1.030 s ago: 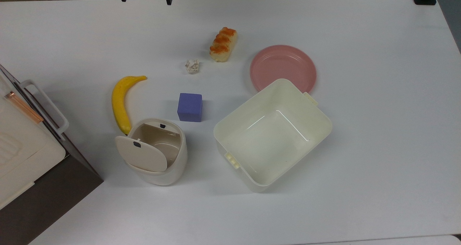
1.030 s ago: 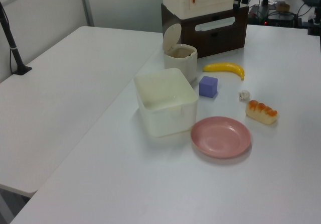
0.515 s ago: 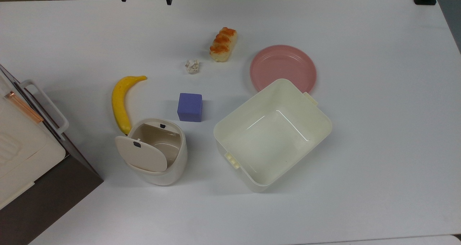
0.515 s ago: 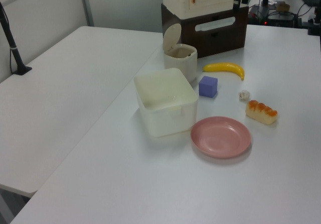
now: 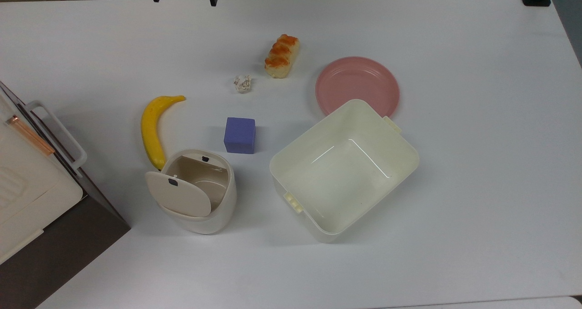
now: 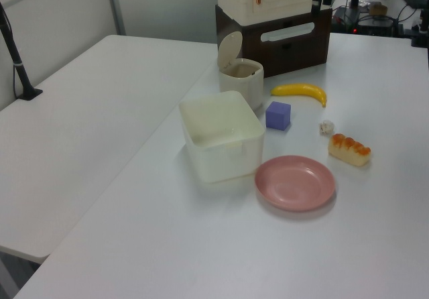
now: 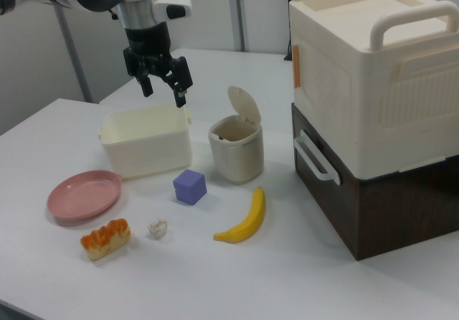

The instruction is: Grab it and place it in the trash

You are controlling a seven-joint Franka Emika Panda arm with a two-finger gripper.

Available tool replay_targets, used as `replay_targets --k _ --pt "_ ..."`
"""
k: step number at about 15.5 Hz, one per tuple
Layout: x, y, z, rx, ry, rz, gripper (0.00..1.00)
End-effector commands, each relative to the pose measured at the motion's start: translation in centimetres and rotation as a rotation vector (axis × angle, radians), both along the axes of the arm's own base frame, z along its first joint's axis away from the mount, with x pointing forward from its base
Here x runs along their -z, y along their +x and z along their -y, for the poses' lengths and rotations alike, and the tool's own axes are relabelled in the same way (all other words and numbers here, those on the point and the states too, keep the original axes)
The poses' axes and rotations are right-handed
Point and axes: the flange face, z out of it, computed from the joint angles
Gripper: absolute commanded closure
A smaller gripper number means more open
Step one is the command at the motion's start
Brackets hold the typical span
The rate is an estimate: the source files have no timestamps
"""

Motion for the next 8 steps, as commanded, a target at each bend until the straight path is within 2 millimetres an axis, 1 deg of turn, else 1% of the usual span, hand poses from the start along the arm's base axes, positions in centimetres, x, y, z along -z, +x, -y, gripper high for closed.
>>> replay_targets --k 1,8 --pt "-0.06 -0.85 -0.09 -0.008 0.012 0.024 0.0" --pt "0.54 -1.0 -0.09 -0.025 0.012 0.009 0.0"
